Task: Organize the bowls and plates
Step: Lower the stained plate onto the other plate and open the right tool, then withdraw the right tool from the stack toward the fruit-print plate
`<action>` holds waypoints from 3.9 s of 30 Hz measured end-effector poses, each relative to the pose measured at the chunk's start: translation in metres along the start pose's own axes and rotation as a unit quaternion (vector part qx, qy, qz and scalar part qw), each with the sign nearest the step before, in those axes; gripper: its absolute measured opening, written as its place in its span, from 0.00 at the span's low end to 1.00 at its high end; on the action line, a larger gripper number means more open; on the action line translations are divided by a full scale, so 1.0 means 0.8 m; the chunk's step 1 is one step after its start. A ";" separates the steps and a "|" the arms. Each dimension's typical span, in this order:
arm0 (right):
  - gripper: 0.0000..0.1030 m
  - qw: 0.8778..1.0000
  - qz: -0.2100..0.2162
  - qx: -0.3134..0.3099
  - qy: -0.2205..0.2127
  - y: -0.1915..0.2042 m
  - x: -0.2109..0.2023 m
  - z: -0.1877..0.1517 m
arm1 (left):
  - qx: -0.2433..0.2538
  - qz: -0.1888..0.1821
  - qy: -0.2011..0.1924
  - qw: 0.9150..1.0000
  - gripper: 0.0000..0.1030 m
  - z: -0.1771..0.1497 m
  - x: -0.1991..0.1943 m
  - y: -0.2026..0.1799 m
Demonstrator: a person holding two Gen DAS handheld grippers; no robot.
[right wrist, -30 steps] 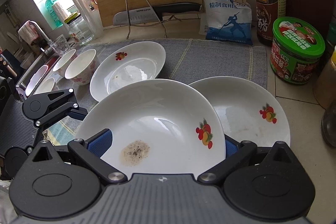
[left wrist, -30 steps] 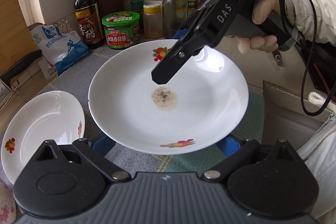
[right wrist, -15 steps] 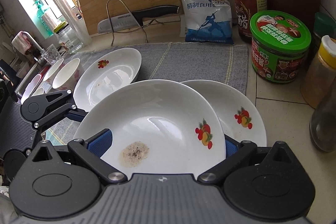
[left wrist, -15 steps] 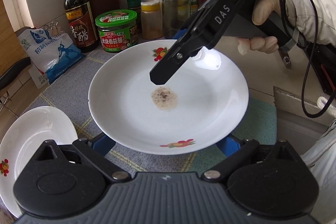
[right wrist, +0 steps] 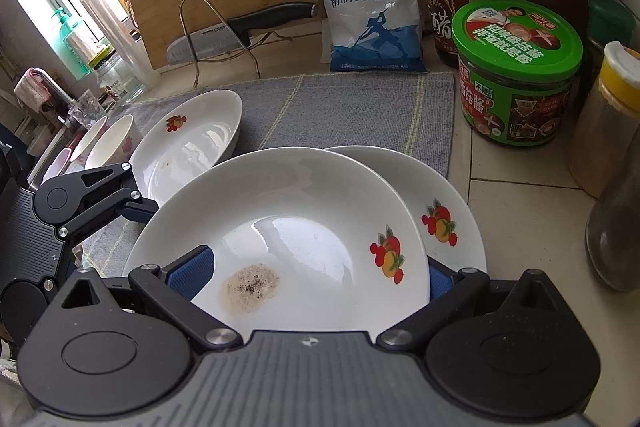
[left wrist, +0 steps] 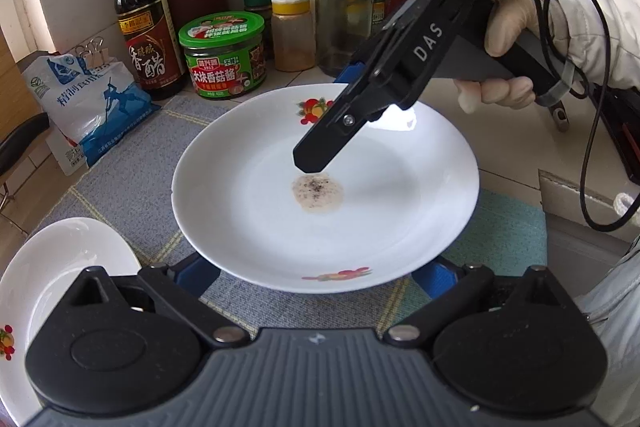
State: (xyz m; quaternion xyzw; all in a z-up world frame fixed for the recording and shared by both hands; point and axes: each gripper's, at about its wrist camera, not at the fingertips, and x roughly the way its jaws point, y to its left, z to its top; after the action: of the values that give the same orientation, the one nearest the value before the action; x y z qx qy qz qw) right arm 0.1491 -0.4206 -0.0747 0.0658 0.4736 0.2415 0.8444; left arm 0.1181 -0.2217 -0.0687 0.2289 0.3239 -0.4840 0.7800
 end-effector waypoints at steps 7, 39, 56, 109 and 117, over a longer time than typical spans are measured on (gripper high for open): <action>1.00 1.000 -0.005 0.001 0.000 -0.005 -0.002 -0.001 | 0.006 -0.004 0.009 1.000 0.97 0.002 0.012 0.006; 1.00 0.999 -0.028 0.034 -0.017 -0.009 -0.031 -0.024 | 0.016 -0.001 0.011 1.000 0.98 0.004 0.016 0.014; 1.00 0.996 -0.072 0.036 -0.030 0.006 -0.045 -0.030 | -0.021 0.031 -0.018 0.999 0.98 -0.010 -0.017 0.008; 1.00 0.950 -0.289 -0.077 -0.087 0.278 0.007 -0.059 | -0.175 0.178 -0.027 0.968 0.99 -0.160 -0.124 0.067; 1.00 0.963 -0.242 -0.101 -0.068 0.267 0.026 -0.042 | -0.207 0.199 -0.016 0.958 0.99 -0.157 -0.097 0.067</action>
State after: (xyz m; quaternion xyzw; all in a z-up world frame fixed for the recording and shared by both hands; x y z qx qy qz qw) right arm 0.0568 -0.2282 -0.0361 -0.1204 0.3901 0.0715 0.9101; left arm 0.1058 -0.0673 -0.0962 0.1148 0.3519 -0.2450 0.8960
